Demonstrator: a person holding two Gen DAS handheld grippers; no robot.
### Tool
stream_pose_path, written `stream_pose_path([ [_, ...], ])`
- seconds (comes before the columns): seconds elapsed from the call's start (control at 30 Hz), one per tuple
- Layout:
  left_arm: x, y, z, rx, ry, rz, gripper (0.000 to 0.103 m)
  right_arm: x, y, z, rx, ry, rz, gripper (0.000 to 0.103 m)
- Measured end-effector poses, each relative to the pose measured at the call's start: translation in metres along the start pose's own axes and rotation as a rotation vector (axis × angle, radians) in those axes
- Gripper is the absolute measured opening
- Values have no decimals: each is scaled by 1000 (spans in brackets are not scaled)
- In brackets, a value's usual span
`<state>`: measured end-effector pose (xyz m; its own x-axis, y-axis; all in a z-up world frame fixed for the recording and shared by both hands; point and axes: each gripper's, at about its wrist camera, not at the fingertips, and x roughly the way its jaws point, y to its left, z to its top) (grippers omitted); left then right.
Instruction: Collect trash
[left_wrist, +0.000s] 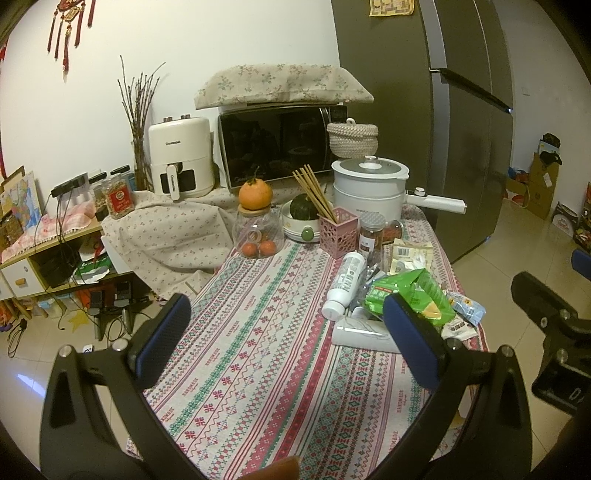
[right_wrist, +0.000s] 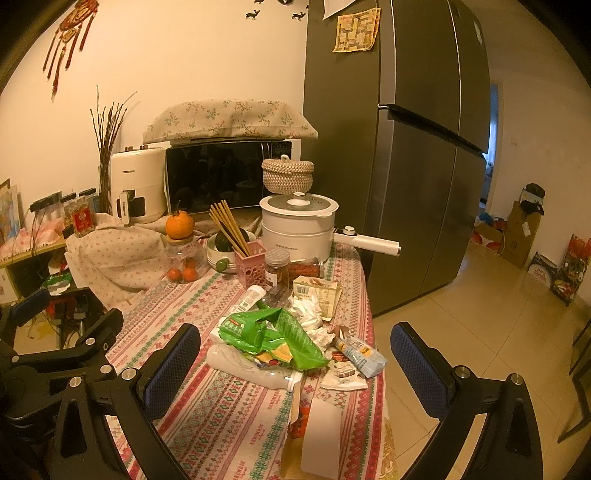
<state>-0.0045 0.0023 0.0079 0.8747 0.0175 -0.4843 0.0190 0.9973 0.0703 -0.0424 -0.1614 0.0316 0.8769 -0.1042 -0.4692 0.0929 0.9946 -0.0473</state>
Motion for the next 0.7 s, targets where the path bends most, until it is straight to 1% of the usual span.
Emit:
stream_pose_path([
  [0.27,0,0,0,1,1,1,103,0,0,0,-2,-1,-3,103],
  [0.5,0,3,-1,-3,15,-6,103,0,-7,0,1,-7,11,103],
  [0.57,3,4,-3,-1,26,-21,103,-1,-8,0,-7,-18,15,103],
  [0.67,14,3,-6,21,45,-80,103,2,-7,-1,-40,0,4,103],
  [0.7,18,1,-9,34,47,-113,103,5,-8,-2,-48,14,7,103],
])
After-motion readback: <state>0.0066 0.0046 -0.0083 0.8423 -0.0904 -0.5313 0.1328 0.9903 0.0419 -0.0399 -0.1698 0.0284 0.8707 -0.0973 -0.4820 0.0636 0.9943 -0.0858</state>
